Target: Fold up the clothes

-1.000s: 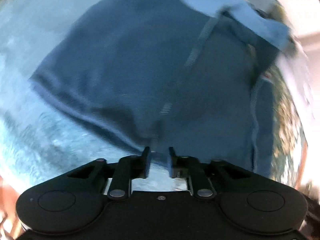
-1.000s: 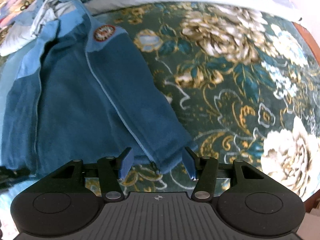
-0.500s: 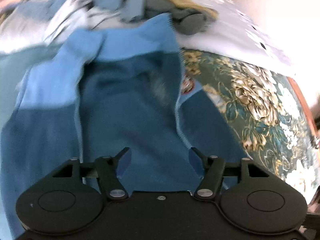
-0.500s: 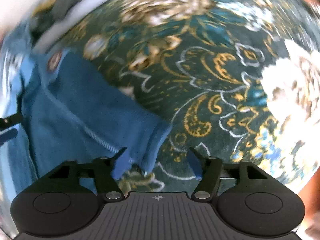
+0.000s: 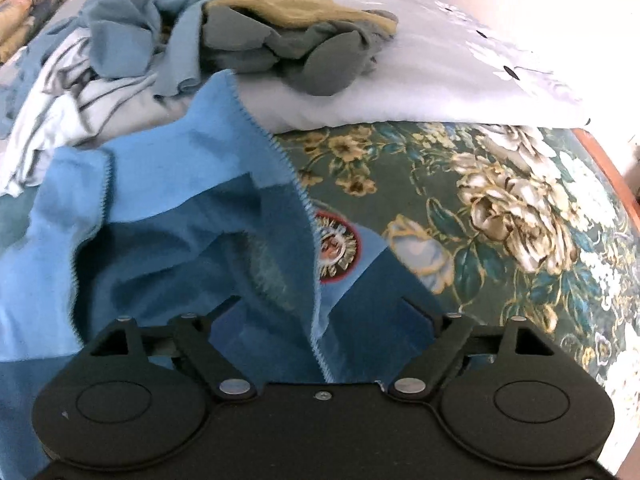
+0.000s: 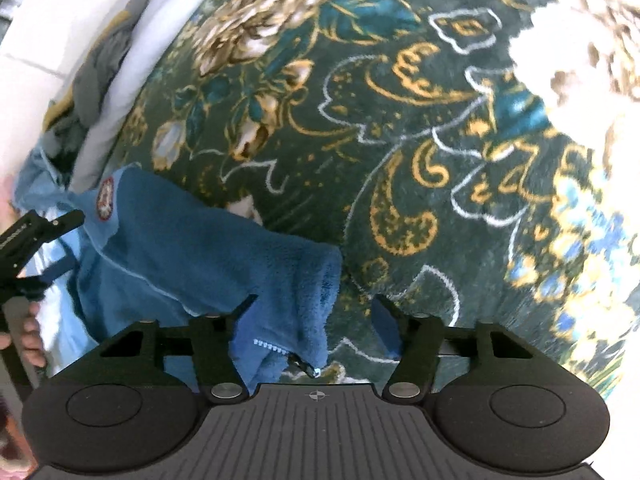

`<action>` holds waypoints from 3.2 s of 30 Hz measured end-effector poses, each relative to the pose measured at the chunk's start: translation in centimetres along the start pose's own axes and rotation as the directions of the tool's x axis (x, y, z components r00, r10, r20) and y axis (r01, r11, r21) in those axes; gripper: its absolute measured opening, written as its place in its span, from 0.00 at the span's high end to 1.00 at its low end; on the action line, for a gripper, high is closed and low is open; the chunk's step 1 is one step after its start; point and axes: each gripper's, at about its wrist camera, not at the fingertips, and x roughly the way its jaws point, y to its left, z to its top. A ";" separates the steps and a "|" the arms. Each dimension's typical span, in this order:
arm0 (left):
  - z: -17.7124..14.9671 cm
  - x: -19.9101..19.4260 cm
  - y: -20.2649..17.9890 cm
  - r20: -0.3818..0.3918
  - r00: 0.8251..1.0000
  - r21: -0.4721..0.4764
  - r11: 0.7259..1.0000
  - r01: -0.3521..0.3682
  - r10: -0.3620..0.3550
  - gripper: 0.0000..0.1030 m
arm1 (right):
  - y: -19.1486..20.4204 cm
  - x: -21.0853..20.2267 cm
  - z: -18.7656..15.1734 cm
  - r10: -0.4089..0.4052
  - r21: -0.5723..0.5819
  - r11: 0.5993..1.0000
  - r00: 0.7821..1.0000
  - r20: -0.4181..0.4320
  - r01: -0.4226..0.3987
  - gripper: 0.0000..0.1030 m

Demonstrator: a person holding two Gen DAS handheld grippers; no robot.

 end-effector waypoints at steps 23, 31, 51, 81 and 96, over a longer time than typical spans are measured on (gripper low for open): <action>4.8 -0.1 4.2 0.032 0.994 -0.179 0.979 -0.102 0.109 0.95 | 3.6 -1.7 -0.4 0.224 0.011 0.974 0.968 -0.112 -0.224 0.94; 6.2 -4.8 9.1 0.100 0.984 -0.116 0.984 -0.137 0.149 0.95 | 9.4 -0.9 -5.5 0.342 -0.042 0.927 0.887 -0.310 -0.372 0.95; 2.3 -2.0 15.4 -0.016 0.981 -0.061 0.979 -0.193 0.192 0.80 | 14.8 9.6 -14.4 0.065 -0.206 0.958 0.850 -0.523 -0.200 0.91; -25.6 -18.7 23.2 -0.217 0.950 -0.543 0.782 -0.307 0.222 0.42 | 9.1 4.2 -4.2 -0.091 -0.412 0.910 0.953 -0.289 -0.038 0.46; -29.4 -17.3 25.2 -0.191 0.975 -0.653 0.727 -0.211 0.111 0.41 | 10.0 7.6 -4.8 -0.102 -0.407 0.909 0.901 -0.422 -0.087 0.46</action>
